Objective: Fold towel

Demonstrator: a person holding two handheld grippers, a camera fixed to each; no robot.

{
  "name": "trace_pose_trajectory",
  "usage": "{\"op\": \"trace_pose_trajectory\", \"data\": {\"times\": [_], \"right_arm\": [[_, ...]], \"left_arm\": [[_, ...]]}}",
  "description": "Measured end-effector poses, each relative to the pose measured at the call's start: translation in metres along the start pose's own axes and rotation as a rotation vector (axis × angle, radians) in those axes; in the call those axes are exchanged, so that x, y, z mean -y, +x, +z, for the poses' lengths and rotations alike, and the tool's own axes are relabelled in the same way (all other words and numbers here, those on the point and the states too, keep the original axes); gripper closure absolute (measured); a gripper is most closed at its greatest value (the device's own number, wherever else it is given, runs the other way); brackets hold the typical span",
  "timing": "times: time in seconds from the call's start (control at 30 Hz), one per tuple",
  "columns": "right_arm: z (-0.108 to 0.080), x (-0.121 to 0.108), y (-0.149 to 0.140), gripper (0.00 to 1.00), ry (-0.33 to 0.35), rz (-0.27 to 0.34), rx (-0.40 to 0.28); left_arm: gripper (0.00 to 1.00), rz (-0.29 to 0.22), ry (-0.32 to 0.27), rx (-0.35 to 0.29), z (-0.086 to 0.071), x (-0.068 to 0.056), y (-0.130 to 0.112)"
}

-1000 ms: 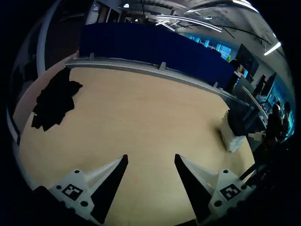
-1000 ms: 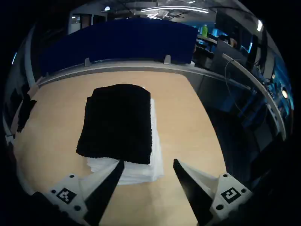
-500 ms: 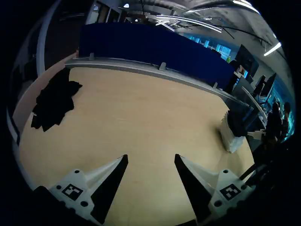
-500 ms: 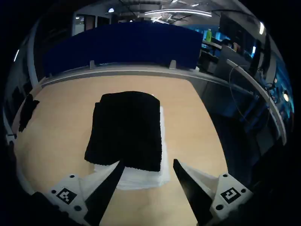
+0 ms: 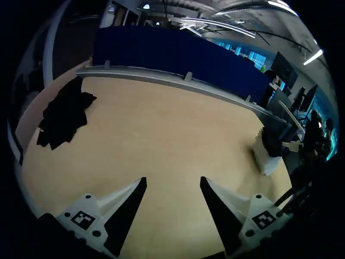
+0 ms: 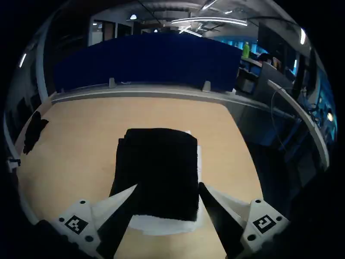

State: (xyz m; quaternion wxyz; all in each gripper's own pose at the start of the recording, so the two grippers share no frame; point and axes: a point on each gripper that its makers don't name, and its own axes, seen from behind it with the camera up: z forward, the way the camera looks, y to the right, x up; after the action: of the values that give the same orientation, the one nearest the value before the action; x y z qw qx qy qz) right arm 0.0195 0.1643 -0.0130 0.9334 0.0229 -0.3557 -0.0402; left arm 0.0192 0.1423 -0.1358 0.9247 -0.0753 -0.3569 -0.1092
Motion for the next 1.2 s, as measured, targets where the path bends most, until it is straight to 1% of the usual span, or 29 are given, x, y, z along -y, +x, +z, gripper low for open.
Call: {"op": "trace_pose_trajectory", "data": {"times": [0.2, 0.4, 0.5, 0.7, 0.9, 1.07, 1.2], "right_arm": [[0.023, 0.012, 0.027, 0.00, 0.019, -0.041, -0.017], [0.044, 0.019, 0.045, 0.00, 0.034, -0.042, -0.022], [0.054, 0.019, 0.048, 0.00, 0.032, -0.035, -0.022], [0.072, 0.017, 0.041, 0.00, 0.029, -0.026, 0.008], [0.082, 0.017, 0.033, 0.00, 0.029, -0.030, 0.029], [0.085, 0.018, 0.031, 0.00, 0.028, -0.038, 0.033], [0.082, 0.019, 0.033, 0.00, 0.027, -0.042, 0.031]], "left_arm": [[0.08, -0.008, 0.012, -0.004, -0.004, 0.004, 0.001], [0.08, -0.021, 0.024, -0.008, -0.004, 0.007, 0.002], [0.08, -0.027, 0.029, -0.008, -0.004, 0.009, 0.002], [0.09, -0.035, 0.046, -0.008, -0.005, 0.016, 0.000], [0.08, -0.048, 0.060, -0.010, -0.006, 0.023, 0.000], [0.08, -0.048, 0.063, -0.009, -0.004, 0.024, 0.001], [0.08, -0.044, 0.059, -0.008, -0.003, 0.022, 0.001]]}}
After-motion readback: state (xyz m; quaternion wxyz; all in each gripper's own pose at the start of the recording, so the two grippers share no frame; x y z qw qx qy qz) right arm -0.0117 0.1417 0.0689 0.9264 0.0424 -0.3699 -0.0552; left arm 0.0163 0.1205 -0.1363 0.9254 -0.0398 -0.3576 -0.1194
